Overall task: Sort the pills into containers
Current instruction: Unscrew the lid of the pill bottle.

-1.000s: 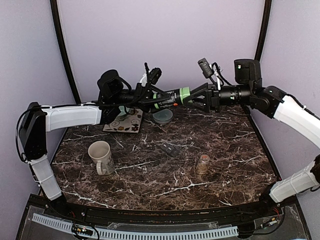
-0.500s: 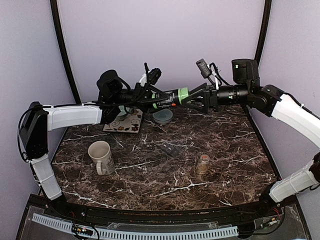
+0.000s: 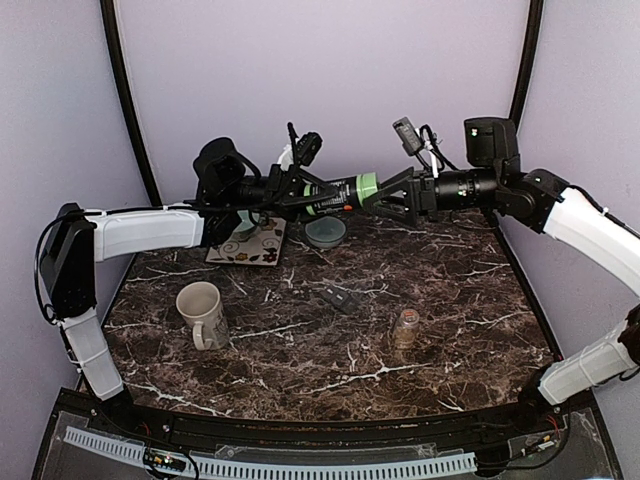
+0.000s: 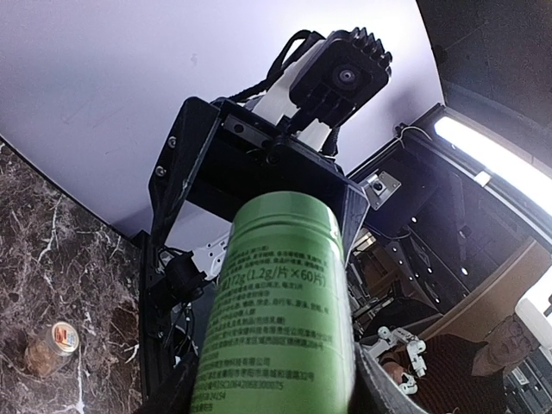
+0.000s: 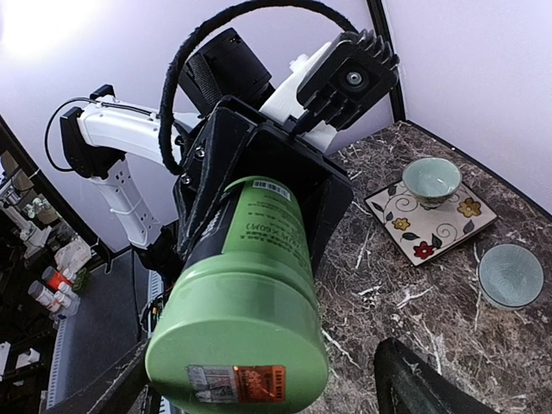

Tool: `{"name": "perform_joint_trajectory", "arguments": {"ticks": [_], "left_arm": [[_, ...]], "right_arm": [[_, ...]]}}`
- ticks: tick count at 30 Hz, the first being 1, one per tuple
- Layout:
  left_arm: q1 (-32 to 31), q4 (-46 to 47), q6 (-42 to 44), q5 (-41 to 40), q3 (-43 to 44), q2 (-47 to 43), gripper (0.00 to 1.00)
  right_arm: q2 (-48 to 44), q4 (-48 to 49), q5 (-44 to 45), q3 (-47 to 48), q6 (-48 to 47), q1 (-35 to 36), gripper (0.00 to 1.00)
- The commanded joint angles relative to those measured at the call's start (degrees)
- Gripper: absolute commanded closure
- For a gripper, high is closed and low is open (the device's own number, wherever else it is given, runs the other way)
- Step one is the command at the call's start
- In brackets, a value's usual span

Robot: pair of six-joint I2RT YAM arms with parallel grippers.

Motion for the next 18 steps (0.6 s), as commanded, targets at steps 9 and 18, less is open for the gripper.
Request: {"name": "perform_joint_trajectory", "arguments": {"ticks": [9, 18], "left_arm": [[0.7, -2.7, 7.4, -4.6, 1.2, -2.1, 1.0], [0.7, -6.4, 13.1, -6.0, 1.0, -2.7, 1.0]], "right_arm": [[-2.8, 6.7, -2.3, -2.2, 15.2, -1.1, 0.12], [-0.9, 5.9, -1.0, -0.3, 29.1, -1.7, 0.13]]}}
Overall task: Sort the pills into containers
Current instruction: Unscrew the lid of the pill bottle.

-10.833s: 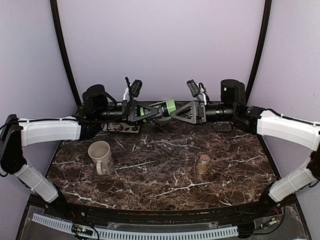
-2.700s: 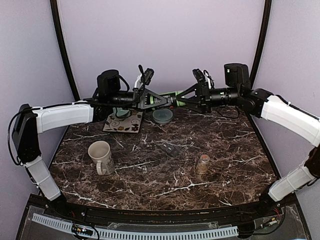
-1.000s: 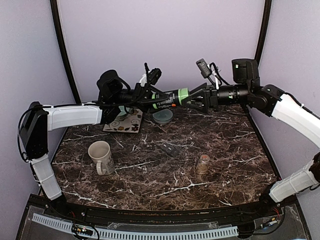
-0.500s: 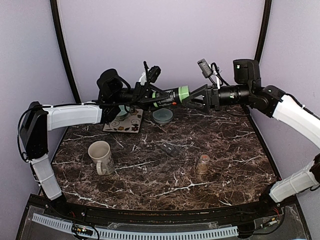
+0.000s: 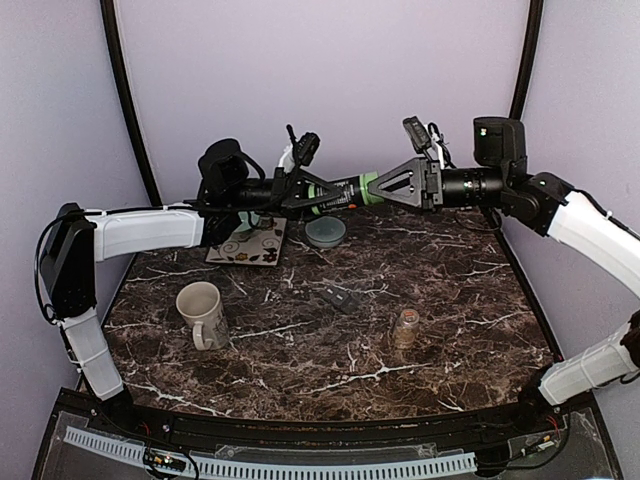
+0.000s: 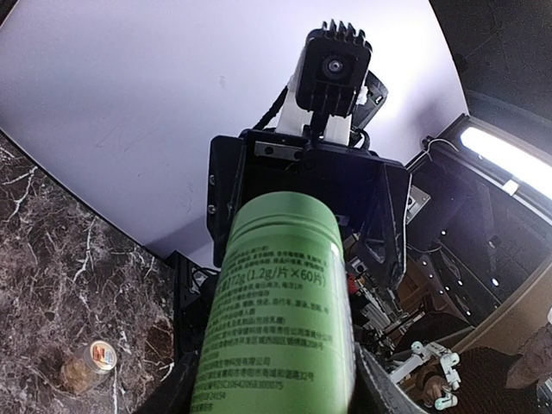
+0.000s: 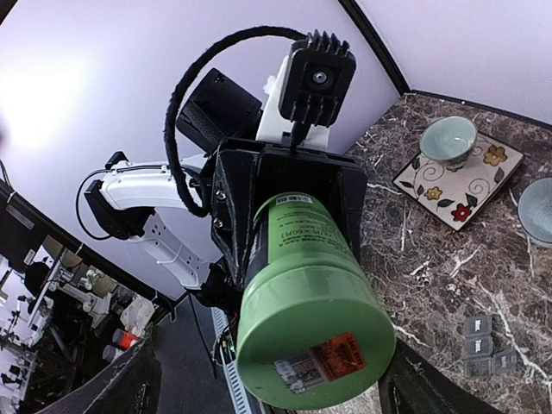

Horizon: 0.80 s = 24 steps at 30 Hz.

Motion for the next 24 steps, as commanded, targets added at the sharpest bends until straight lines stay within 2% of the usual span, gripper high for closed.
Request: {"name": "perform_joint_trajectory", "arguments": {"ticks": [1, 6, 9, 11, 13, 19, 21, 24], "left_arm": [[0.4, -1.3, 5.0, -1.1, 0.9, -2.8, 1.0], [0.4, -2.0, 6.5, -0.9, 0.7, -3.2, 1.0], [0.4, -2.1, 6.9, -0.6, 0.7, -3.3, 1.0], [0.4, -2.6, 7.4, -0.5, 0.6, -3.4, 1.0], [0.4, -3.4, 8.4, -0.6, 0.6, -3.5, 1.0], [0.4, -4.6, 9.0, -0.3, 1.5, -3.5, 1.0], [0.4, -3.8, 8.0, -0.1, 1.6, -3.4, 1.0], [0.5, 0.0, 3.9, 0.7, 1.7, -2.7, 1.0]], "right_arm": [[0.9, 2.1, 0.4, 1.7, 9.8, -0.5, 0.13], [2.4, 0.7, 1.1, 4.0, 13.3, -0.5, 0.16], [3.3, -0.4, 1.9, 5.2, 13.7, -0.5, 0.21], [3.8, -0.4, 1.7, 5.5, 14.1, -0.5, 0.29], [4.3, -0.6, 1.5, 5.9, 14.4, -0.4, 0.42], [5.9, -1.9, 0.9, 7.4, 12.6, -0.4, 0.71], [6.1, -2.4, 0.4, 8.0, 10.2, -0.3, 0.78], [5.1, 0.0, -0.9, 7.3, 5.0, -0.4, 0.82]]}}
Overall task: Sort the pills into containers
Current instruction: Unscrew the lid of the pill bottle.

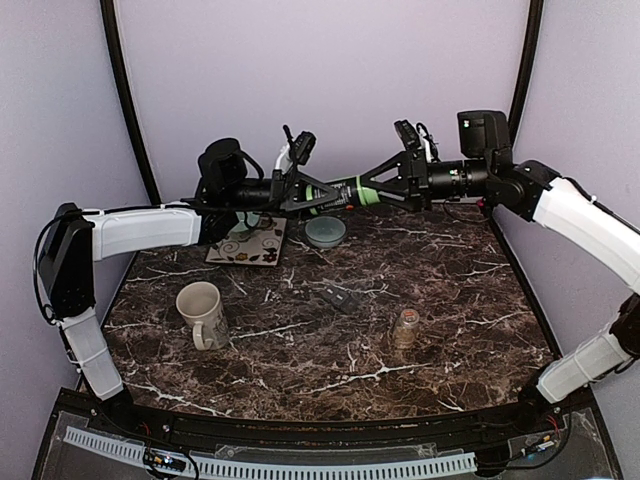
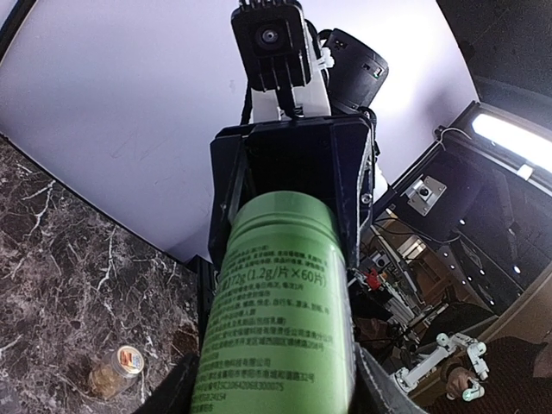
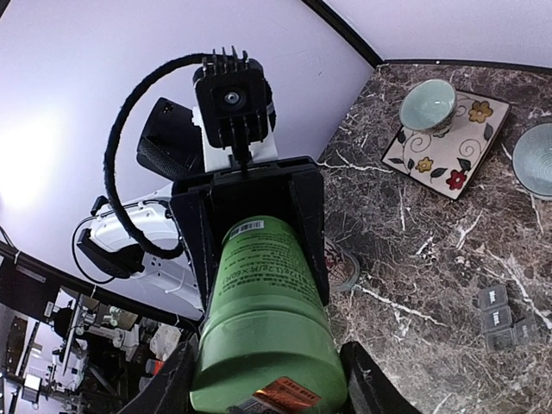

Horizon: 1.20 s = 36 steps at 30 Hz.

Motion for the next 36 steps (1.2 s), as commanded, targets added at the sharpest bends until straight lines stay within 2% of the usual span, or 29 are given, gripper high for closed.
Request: {"name": "perform_joint_trajectory", "arguments": {"ticks": [1, 4, 7, 10, 15, 23, 31, 36], "left_arm": [[0.0, 6.4, -5.2, 1.1, 1.8, -2.0, 1.0], [0.2, 13.6, -12.6, 2.3, 2.4, -0.6, 1.0], [0.2, 20.1, -20.0, 3.4, 3.4, 0.8, 1.0], [0.2, 21.5, -23.1, 4.2, 4.3, 1.1, 1.0], [0.2, 19.5, -22.3, 4.6, 4.5, 0.6, 1.0], [0.2, 15.5, -19.0, 4.4, 3.5, -0.3, 1.0], [0.2, 15.5, -18.4, 4.2, 3.6, -0.1, 1.0], [0.1, 15.9, -18.5, 4.1, 3.6, 0.1, 1.0]], "right_arm": [[-1.4, 5.0, -4.0, 0.7, -9.5, 0.2, 0.83], [-3.7, 8.6, -6.8, -1.7, -16.3, 0.2, 0.82], [-4.8, 8.3, -6.5, -2.9, -24.1, 0.3, 0.77], [-4.4, 6.1, -5.3, -2.2, -29.0, 0.3, 0.71], [-4.1, 3.4, -3.0, -1.2, -33.6, 0.2, 0.65], [-6.0, 1.8, 1.0, -2.3, -37.1, 0.2, 0.62], [-6.8, 0.1, 3.0, -2.6, -38.6, 0.3, 0.49], [-6.2, 0.4, 2.7, -2.1, -36.9, 0.2, 0.31]]}}
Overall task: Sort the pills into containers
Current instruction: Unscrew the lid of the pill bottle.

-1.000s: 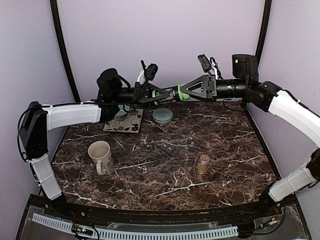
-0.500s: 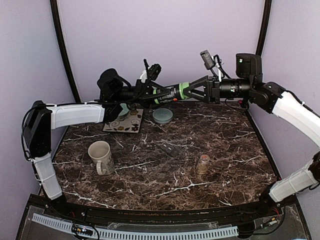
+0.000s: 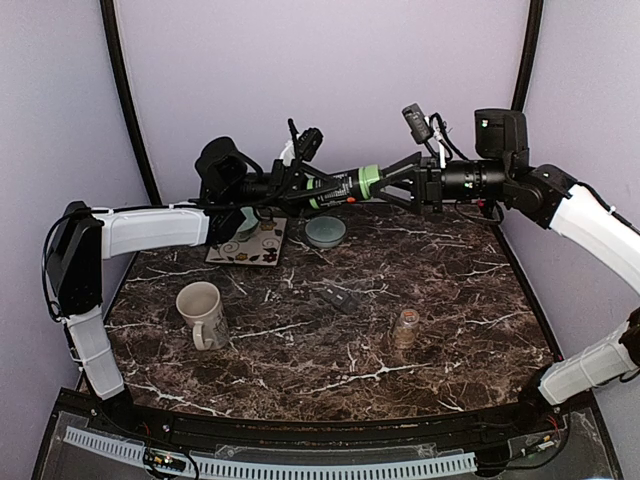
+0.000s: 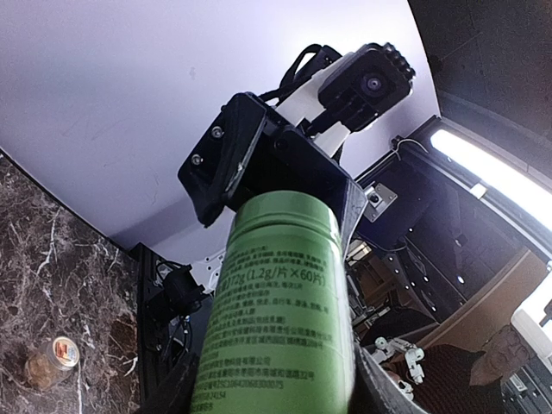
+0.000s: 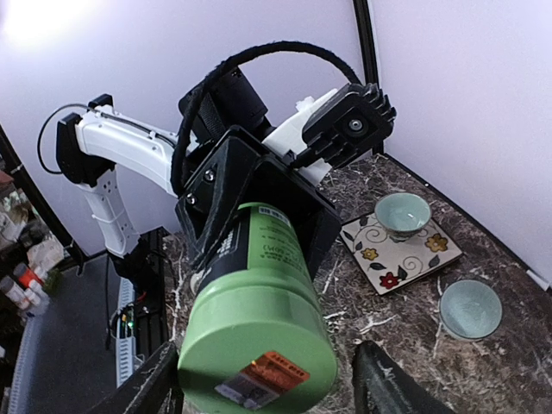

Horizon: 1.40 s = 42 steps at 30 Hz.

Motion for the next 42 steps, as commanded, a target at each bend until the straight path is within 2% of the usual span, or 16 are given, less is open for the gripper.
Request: {"name": "perform_joint_trajectory", "arguments": {"ticks": [1, 3, 12, 24, 28, 36, 42], "left_arm": [[0.6, 2.9, 0.6, 0.4, 1.7, -2.5, 1.0], [0.7, 2.9, 0.7, 0.4, 1.5, -2.5, 1.0], [0.6, -1.5, 5.1, -0.1, 1.7, -2.9, 1.0], [0.6, -5.0, 10.0, 0.1, 1.6, -3.5, 1.0], [0.6, -6.4, 11.7, 0.3, 1.7, -3.7, 1.0], [0.6, -13.7, 18.0, -0.7, 2.1, -5.0, 1.0], [0.6, -15.4, 19.9, -1.0, 2.6, -5.1, 1.0]], "right_arm": [[-0.9, -0.3, 1.0, 0.2, 0.9, -0.4, 0.28], [-0.6, -0.1, 0.7, 0.5, 1.8, -0.4, 0.24], [-0.8, 1.1, -0.2, 0.5, 6.7, -0.4, 0.18], [2.0, 4.3, 0.4, -0.1, 30.1, -1.9, 0.16], [2.3, 5.1, 0.0, -0.7, 34.5, -2.0, 0.16], [2.1, 2.6, -0.1, -0.4, 37.2, -1.9, 0.2], [2.1, 0.4, 0.4, -1.0, 37.0, -1.5, 0.22]]}}
